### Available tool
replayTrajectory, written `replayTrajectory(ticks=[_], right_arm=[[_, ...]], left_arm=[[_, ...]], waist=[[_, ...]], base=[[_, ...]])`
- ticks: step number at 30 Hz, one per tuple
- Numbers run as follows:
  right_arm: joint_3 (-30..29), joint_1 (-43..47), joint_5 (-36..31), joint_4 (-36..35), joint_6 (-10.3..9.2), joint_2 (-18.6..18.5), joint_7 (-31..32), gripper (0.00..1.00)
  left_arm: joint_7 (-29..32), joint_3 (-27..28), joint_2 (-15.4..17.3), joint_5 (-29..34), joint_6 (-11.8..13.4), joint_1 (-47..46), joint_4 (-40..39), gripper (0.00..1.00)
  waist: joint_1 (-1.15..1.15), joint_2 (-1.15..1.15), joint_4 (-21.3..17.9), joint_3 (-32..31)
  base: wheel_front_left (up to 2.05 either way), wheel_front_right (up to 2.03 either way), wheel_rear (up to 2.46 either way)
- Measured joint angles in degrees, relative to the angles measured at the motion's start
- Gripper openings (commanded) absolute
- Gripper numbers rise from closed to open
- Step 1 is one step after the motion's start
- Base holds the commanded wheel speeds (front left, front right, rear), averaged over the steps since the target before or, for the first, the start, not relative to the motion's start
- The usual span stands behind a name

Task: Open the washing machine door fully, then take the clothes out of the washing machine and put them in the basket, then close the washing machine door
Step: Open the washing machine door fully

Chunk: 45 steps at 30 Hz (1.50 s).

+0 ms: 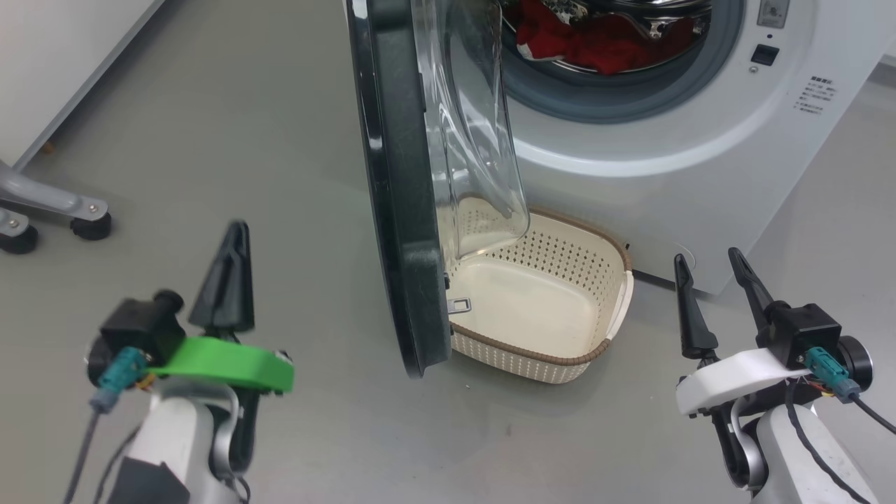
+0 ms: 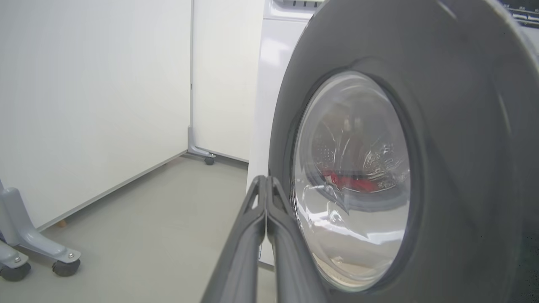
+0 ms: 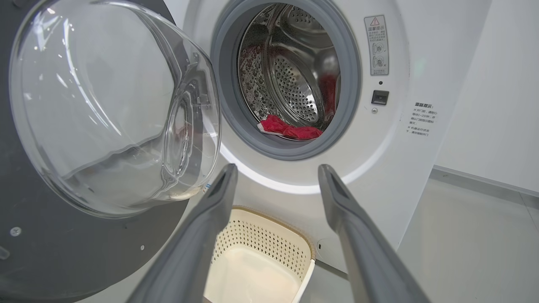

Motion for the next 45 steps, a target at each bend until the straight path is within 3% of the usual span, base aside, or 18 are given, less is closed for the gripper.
replayTrajectory(ticks=[6, 12, 24, 35, 45], right_arm=[[-0.7, 0.1, -1.0, 0.0, 0.46, 0.3, 0.0, 1.0], [-1.0, 0.1, -1.2, 0.0, 0.98, 0.6, 0.0, 1.0], [-1.0, 0.1, -2.0, 0.4, 2.03, 1.7, 0.0, 1.0], [-1.4, 0.1, -2.5, 0.9, 2.57, 2.2, 0.0, 1.0], [-2.1, 0.1, -2.9, 1.0, 3.03, 2.5, 0.0, 1.0]], left_arm=[[0.0, 2.5, 0.0, 2.5, 0.0, -4.1, -10.5, 0.0], [-0.3, 1.4, 0.0, 4.0, -0.2, -5.4, -18.5, 0.0], [-0.3, -15.1, 0.1, 1.5, -1.8, -5.1, -27.1, 0.0], [4.0, -29.0, 0.5, -0.1, -1.9, -0.2, -25.6, 0.0], [9.7, -30.7, 1.5, -2.0, -1.9, 4.2, -16.7, 0.0]], waist=[[0.0, 0.0, 0.2, -0.2], [0.0, 0.0, 0.3, -0.3], [0.0, 0.0, -0.3, -0.2], [0.0, 0.0, -0.9, 0.2], [0.0, 0.0, -1.1, 0.4]], base=[[0.0, 0.0, 0.0], [0.0, 0.0, 0.0], [0.0, 0.0, 0.0], [0.0, 0.0, 0.0], [0.0, 0.0, 0.0]])
